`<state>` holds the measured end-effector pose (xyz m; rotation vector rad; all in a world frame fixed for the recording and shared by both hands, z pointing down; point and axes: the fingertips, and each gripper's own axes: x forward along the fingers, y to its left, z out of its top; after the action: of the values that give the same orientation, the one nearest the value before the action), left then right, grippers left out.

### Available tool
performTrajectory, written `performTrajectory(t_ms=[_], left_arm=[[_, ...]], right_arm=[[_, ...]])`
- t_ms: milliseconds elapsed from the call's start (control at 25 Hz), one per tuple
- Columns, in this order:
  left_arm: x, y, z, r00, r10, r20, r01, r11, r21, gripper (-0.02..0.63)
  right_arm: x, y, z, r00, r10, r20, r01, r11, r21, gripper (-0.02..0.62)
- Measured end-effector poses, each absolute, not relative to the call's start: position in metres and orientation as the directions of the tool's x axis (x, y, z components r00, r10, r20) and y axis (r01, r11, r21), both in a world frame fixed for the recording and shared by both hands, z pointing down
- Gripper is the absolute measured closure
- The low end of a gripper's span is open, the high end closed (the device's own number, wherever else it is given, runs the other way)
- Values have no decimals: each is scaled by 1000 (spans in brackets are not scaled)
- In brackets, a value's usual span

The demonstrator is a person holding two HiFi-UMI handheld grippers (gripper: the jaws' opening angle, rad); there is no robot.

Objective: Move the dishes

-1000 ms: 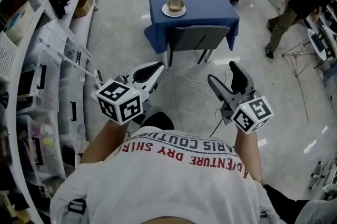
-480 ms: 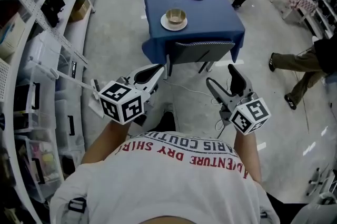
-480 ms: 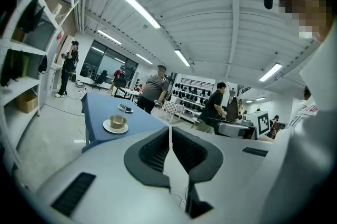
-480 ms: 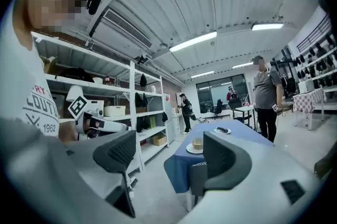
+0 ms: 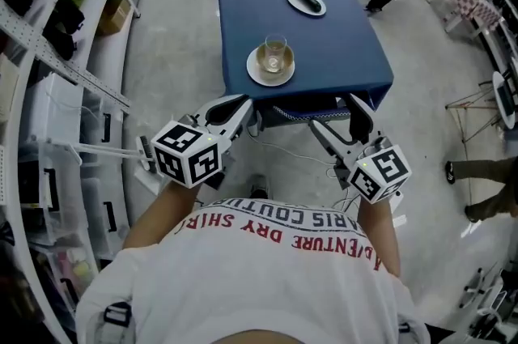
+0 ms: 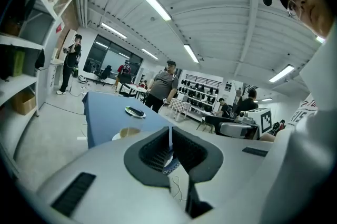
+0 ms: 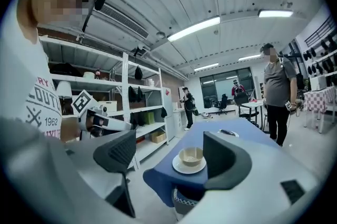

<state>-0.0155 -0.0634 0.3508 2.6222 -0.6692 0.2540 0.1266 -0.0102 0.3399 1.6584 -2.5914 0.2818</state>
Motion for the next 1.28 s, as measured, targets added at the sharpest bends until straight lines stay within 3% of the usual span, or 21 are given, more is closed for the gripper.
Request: performTrajectory(t_ms=[400, 1280], left_arm=[[-1, -166, 375, 836, -443, 323, -541, -764, 351, 568], [-31, -223, 420, 704, -570, 423, -710, -570, 413, 568]], right_arm=[[119, -118, 377, -523, -825, 214, -852, 503, -144, 222], [92, -240, 470, -624, -692, 362, -758, 649, -65, 225]])
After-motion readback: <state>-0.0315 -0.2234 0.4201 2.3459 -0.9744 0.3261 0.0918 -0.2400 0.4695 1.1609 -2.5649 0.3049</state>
